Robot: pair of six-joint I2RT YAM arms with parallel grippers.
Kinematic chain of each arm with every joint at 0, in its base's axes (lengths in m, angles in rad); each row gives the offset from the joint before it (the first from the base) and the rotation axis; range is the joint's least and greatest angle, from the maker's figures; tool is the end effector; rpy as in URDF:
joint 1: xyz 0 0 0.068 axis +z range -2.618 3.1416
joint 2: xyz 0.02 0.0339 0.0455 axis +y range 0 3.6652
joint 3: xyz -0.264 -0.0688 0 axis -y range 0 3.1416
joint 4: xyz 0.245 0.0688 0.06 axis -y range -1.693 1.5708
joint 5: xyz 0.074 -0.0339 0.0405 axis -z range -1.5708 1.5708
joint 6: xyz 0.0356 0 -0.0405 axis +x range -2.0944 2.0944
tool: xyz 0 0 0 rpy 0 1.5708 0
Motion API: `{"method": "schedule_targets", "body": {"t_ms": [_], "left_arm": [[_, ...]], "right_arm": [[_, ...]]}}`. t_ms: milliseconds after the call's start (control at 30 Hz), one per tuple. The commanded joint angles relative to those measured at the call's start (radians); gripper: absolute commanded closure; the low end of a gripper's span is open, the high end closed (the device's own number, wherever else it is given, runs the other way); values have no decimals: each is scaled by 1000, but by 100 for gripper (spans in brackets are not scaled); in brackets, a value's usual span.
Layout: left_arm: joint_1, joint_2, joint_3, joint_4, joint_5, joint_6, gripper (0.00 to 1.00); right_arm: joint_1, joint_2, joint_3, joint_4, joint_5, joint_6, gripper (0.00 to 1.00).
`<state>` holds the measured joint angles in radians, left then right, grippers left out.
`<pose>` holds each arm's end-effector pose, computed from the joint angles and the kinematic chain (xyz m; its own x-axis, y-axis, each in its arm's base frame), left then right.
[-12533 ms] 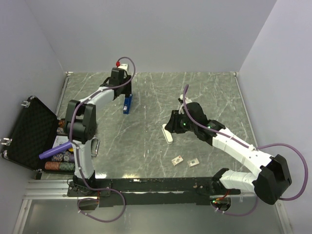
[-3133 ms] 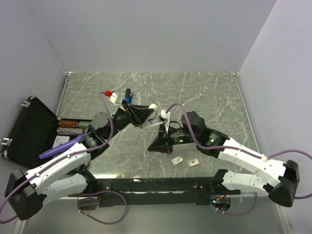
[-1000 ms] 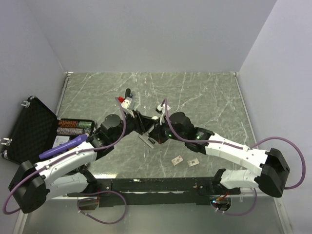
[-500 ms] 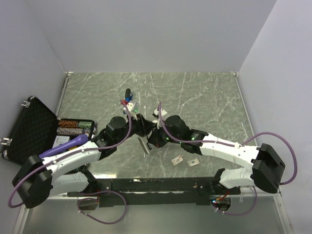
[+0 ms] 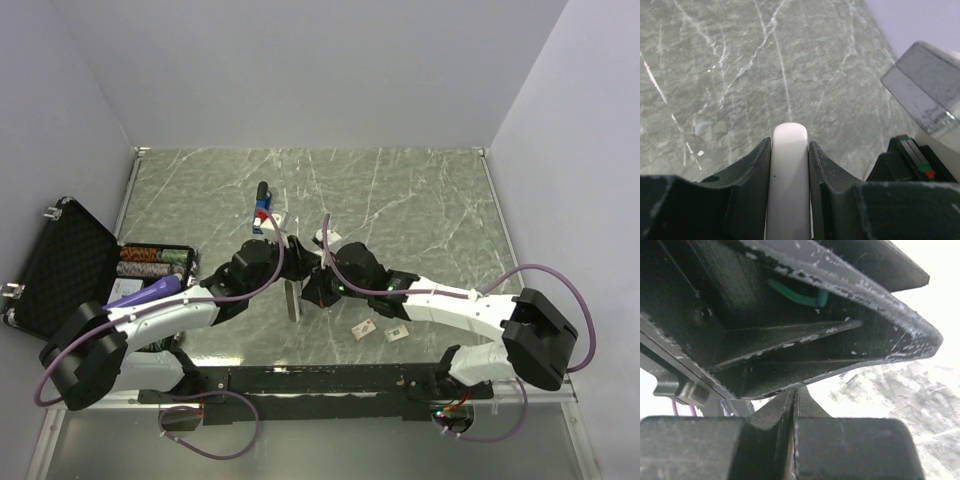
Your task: Unload the staples from the stapler
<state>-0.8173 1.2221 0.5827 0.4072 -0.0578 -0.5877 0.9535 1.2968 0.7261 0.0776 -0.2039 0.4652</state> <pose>0.1854 -0.1946 0.2384 -0.5134 -0.2618 -0.8173 0.4866 0.6956 -0.5285 0.1580 0.2350 0.2343 -0.6494 -0.1559 -0.7443 -0.6831 0.5498 0.4808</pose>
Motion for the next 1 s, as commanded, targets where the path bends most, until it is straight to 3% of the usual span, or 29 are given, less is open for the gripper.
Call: {"method": "schedule_targets", "body": {"t_ms": [0,400,967], "left_arm": [[-16,48,54,87,-109,-27,99],[-34,80,66,64,-168,-32,99],[-34,-127,75,-54,-154,0,99]], "right_arm": [[22,18,-11,158,-72,73,100],[21,41,-25,202,-85,98,100],[21,-51,29,13,61,-10,100]]}}
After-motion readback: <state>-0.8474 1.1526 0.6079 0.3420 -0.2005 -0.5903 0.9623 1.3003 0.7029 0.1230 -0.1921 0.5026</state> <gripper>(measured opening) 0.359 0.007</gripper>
